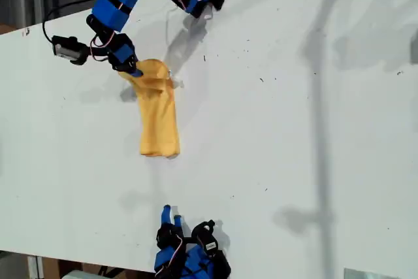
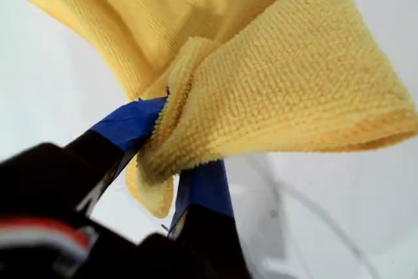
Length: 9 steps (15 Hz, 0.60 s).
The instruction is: Grasp corners of a square towel and fold twice.
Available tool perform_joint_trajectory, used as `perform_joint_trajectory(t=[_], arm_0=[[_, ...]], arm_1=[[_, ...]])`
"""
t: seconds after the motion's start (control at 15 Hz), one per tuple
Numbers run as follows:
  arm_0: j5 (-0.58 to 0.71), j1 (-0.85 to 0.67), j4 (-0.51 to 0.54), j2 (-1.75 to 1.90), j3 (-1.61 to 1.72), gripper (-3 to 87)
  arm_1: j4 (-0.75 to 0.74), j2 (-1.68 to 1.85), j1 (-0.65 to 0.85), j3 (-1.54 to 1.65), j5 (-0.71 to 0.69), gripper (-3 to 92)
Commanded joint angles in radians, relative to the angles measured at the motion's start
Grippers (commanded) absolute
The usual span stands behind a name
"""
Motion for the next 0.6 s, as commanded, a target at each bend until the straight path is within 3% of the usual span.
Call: perform_joint_trajectory(t=[0.0,0.2,0.53], arm_0=[[0.006,0.008,-0.006,0.005,0.002,21.1],[0.009,0.011,-0.006,0.005,0.002,21.1],[0.011,0.011,-0.006,0.005,0.002,20.9]], arm_1=[[-0.043,-0.196,-0.118,-0.310,-0.038,-0.1],[-0.060,-0.529,-0.218,-0.676,-0.072,-0.1],[-0.202,-0.805,-0.301,-0.888,-0.091,-0.1]])
